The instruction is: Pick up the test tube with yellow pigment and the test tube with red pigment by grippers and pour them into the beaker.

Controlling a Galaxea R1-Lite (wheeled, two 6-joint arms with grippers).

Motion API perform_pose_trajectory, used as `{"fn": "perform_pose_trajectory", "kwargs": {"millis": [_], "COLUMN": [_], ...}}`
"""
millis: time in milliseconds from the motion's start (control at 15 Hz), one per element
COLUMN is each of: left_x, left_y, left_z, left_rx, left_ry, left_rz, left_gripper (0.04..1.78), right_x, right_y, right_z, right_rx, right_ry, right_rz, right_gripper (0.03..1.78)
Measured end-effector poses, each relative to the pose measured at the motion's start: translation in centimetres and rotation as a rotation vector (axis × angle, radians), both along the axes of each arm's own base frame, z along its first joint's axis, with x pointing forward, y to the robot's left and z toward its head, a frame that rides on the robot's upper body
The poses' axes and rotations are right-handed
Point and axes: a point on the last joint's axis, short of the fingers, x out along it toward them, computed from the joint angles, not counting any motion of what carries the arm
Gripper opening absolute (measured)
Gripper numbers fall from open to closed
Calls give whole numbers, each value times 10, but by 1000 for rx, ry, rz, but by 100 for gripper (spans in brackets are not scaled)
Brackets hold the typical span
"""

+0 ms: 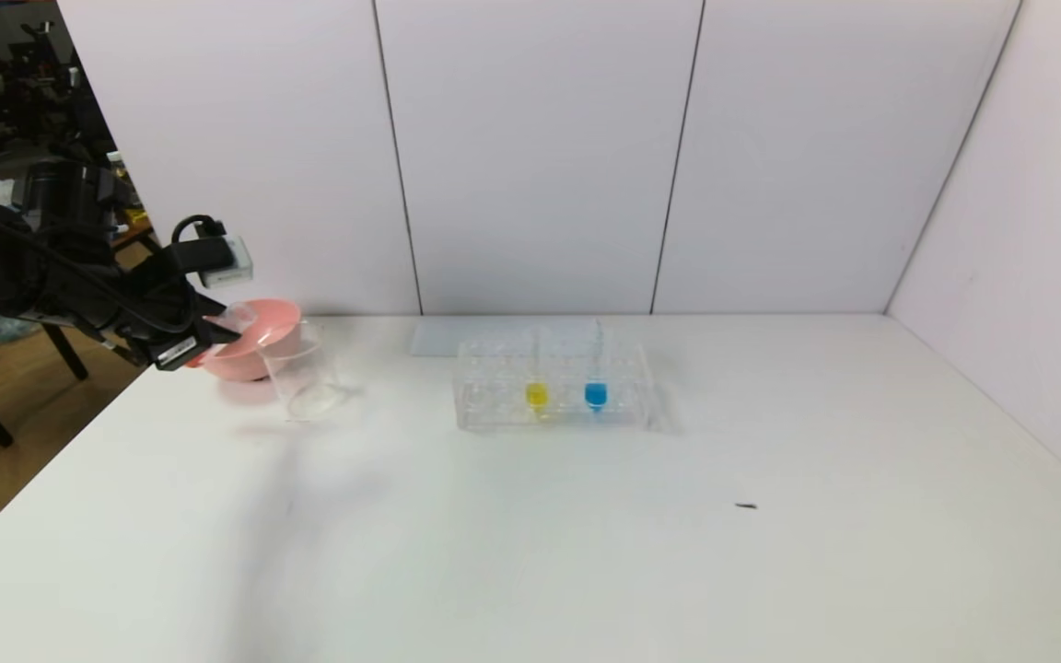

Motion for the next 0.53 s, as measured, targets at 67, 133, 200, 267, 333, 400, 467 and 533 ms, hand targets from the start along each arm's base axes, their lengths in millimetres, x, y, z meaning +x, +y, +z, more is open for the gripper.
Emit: {"fn": "perform_pose_trajectory", "kwargs": {"millis": [67,133,200,267,333,400,467,533], "left_x": [1,1,2,3,3,3,4,4], "left_y": [0,0,0,-1,-1,-1,-1,-1], "left_z": [0,0,-1,0,0,1,1,2], "left_rx": [4,7,12,22,29,34,42,49], "left_ry": [-1,-1,-2,-7,-10,-12,-14,-8], "left_rz": [-4,-5,-11,-20,-27,-31,-37,-43], "left_gripper": [44,44,44,44,44,44,44,44], "right_x": [0,0,0,0,0,0,0,0], "right_y": [0,0,0,0,0,0,0,0], "right_z": [0,0,0,0,0,0,0,0], "right_rx": [0,0,0,0,0,0,0,0], "right_ry": [0,0,0,0,0,0,0,0], "right_rz": [0,0,0,0,0,0,0,0], "right_gripper": [170,170,170,170,170,170,170,170]}}
